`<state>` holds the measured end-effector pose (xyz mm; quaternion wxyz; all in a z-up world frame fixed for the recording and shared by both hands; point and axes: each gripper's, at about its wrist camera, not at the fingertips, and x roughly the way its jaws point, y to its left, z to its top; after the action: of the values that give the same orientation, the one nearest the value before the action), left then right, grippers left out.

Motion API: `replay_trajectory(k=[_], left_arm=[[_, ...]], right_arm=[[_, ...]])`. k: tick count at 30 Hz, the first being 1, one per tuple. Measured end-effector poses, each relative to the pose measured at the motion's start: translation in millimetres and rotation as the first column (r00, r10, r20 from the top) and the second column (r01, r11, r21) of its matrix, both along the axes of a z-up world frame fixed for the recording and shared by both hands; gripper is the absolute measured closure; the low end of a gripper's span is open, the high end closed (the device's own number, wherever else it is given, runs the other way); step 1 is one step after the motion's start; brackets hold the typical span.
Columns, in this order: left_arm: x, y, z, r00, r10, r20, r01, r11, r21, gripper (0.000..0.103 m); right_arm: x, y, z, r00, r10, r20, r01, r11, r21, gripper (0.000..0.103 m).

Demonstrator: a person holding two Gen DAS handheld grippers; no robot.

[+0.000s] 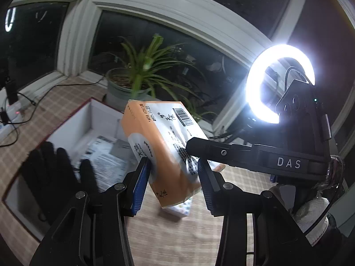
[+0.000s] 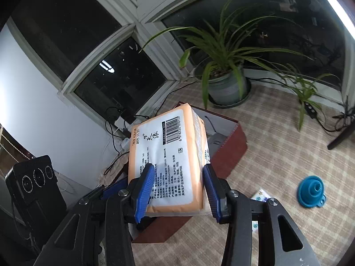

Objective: Organize soft objects
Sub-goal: 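Lift the tissue pack with both tools and carry it toward the box, then open both tools to drop the orange tissue pack into the box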

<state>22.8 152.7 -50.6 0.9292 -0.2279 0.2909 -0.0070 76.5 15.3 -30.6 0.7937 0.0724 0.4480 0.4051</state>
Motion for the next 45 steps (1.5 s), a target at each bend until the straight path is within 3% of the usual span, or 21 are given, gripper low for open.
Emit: replay_trajectory(k=[9,24,34,43,45], left_arm=[[1.2,40.9,-13.0,0.996,0.066,-0.053,-0.069,0.996,-0.059,0.061],[19.3,70.4,-34.2,0.982,0.113,-0.153,-0.122,0.991,-0.048,0.061],[25.1,72.0,-39.7,0.975,0.13,-0.178,-0.135,0.991,-0.013,0.062],[22.0,71.4,-38.9,0.973,0.14,-0.185,-0.143,0.99,0.001,0.058],[19.9,70.6,-38.0,0.972,0.145,-0.184,-0.147,0.989,0.003,0.052]], right_arm=[[12.2,47.0,-11.2,0.999,0.05,0.002,-0.05,0.998,-0.042,0.061],[35.4,86.6,-39.1,0.997,0.077,-0.01,-0.077,0.992,-0.097,0.062],[41.5,83.5,-42.3,0.999,0.052,0.01,-0.05,0.991,-0.123,0.061],[33.7,59.4,-35.2,0.999,0.024,0.043,-0.019,0.993,-0.116,0.046],[31.5,48.8,-34.0,0.999,0.008,0.04,-0.004,0.995,-0.102,0.042]])
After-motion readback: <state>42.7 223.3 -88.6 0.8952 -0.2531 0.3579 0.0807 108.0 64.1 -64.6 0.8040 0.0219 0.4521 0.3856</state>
